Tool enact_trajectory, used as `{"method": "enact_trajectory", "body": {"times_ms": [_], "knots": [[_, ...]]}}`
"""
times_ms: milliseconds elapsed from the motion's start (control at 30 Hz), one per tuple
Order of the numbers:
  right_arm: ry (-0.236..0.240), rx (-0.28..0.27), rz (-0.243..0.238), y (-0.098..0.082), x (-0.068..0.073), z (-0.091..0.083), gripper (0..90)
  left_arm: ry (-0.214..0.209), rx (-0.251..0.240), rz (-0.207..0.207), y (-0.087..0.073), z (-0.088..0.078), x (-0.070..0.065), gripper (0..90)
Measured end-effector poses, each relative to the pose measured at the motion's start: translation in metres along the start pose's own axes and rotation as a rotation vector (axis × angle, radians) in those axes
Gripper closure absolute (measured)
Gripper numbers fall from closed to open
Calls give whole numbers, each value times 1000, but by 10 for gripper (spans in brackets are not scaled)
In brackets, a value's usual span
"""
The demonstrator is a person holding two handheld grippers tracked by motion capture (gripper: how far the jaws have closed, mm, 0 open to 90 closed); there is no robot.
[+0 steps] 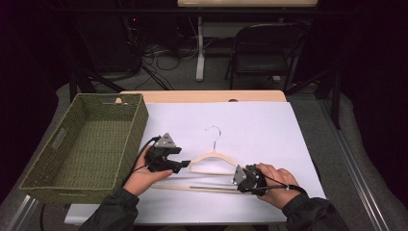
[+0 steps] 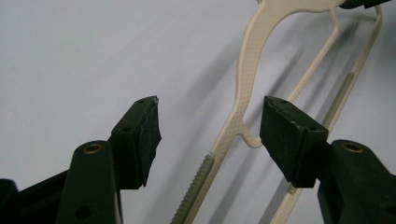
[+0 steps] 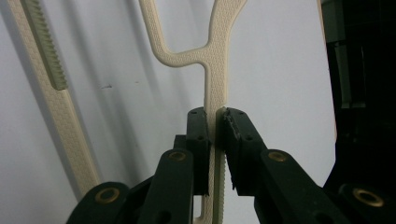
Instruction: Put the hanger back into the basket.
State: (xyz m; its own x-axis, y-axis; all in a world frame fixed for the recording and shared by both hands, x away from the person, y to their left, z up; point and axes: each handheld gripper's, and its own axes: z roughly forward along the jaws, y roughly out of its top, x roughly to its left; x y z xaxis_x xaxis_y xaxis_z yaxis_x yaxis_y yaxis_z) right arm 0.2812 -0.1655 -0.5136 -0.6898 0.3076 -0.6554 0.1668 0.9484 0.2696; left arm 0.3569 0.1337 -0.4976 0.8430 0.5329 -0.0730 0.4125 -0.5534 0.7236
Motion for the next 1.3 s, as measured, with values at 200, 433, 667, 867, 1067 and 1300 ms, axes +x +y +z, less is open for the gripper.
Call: {"method": "enact_trajectory", "body": {"times_ms": [200,433,667,867,1067,1300], "knots": [[-6,-5,-13,0,0,0,803,-34,43,13,0,14,-3,376],[-12,-9,-14,0,0,0,803,-86,68,-7,0,26,-4,398],[-10,-8,-14,0,0,0,803,-116,75,-9,-1,29,-4,438],[-14,-13,-17,-1,1,0,803,-135,88,-9,-3,30,-4,448],[-17,-15,-15,-1,2,0,802,-150,93,-17,-4,31,-1,462],[-19,-20,-20,-2,2,0,802,-164,106,-4,-4,32,1,483]]}}
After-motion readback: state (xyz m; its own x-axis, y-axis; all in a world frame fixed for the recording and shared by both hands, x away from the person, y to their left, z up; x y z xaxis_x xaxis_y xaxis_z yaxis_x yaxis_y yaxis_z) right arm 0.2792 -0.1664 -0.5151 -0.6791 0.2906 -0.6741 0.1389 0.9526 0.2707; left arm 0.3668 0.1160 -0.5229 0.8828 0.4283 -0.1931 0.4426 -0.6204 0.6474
